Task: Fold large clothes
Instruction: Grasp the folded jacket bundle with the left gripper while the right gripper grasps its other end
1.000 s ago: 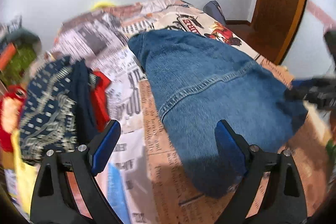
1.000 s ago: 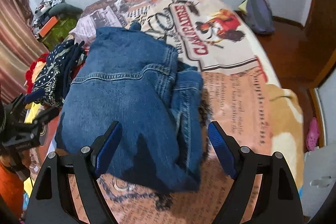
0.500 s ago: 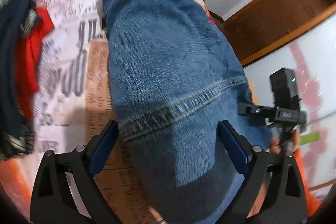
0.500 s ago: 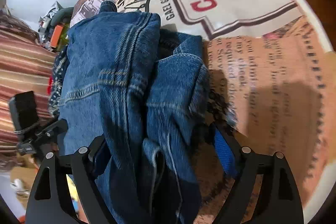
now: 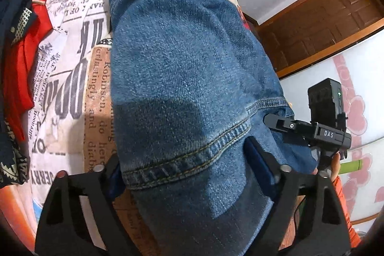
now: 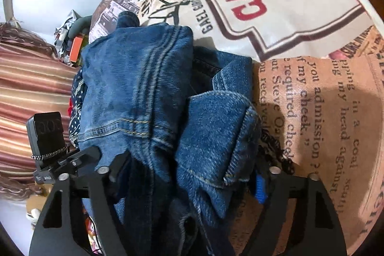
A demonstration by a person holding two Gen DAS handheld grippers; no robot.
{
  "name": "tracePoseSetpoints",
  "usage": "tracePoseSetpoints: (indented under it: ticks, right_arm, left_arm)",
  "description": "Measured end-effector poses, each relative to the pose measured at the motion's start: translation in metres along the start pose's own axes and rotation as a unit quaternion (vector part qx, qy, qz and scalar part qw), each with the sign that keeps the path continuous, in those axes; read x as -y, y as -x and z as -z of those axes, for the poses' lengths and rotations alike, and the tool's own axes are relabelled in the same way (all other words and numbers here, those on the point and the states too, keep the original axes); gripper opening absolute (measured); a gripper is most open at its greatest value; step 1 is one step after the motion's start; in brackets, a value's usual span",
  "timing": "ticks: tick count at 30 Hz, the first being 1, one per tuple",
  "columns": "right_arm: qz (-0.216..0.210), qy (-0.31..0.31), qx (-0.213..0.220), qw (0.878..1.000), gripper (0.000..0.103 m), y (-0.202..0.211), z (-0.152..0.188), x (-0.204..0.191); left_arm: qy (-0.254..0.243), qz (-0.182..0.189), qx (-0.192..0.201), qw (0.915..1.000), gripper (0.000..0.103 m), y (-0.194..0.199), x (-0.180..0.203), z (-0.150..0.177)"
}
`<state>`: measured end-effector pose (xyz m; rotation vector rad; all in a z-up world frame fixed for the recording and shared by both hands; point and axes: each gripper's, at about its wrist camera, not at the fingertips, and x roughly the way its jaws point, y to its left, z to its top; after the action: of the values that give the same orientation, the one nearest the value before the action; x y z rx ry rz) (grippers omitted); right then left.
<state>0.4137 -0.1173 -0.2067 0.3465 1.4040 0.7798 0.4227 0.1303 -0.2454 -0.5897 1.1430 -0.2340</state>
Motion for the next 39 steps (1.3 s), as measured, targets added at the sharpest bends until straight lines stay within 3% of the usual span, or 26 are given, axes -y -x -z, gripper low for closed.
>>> tracePoseSetpoints:
  ticks: [2,4,8,15,24,32,39]
  right_arm:
    - [0.002,0.004,0.008,1.000,0.055,0.009,0.001,-0.003]
    - [0.003,0.011,0.015,1.000,0.049,0.011,-0.001,-0.012]
    - [0.011,0.047,0.029,0.998,0.040,0.027,0.008,-0.045]
    - [0.015,0.091,0.063,0.994,0.039,0.050,0.018,-0.111]
    - [0.000,0.165,0.101,0.981,0.038,0.046,0.013,-0.213]
    - [-0.044,0.195,0.104,0.974,0.038,-0.013,-0.013,-0.287]
    - [-0.065,0.195,0.077,0.976,0.038,-0.092,-0.035,-0.320]
  left_arm:
    - [0.004,0.005,0.004,1.0000,0.064,0.006,0.000,0.001]
    - [0.007,0.022,0.007,0.9997,0.055,0.016,-0.003,-0.006]
    - [-0.032,0.010,0.025,0.9991,0.045,0.041,0.018,-0.002]
    - [-0.068,0.004,0.090,0.9936,0.044,0.122,0.036,0.004]
    - [-0.073,-0.008,0.162,0.9842,0.044,0.229,0.008,0.002]
    - [-0.063,-0.050,0.211,0.9741,0.044,0.311,-0.054,-0.009]
    - [-0.016,-0.081,0.215,0.9732,0.044,0.327,-0.129,-0.022]
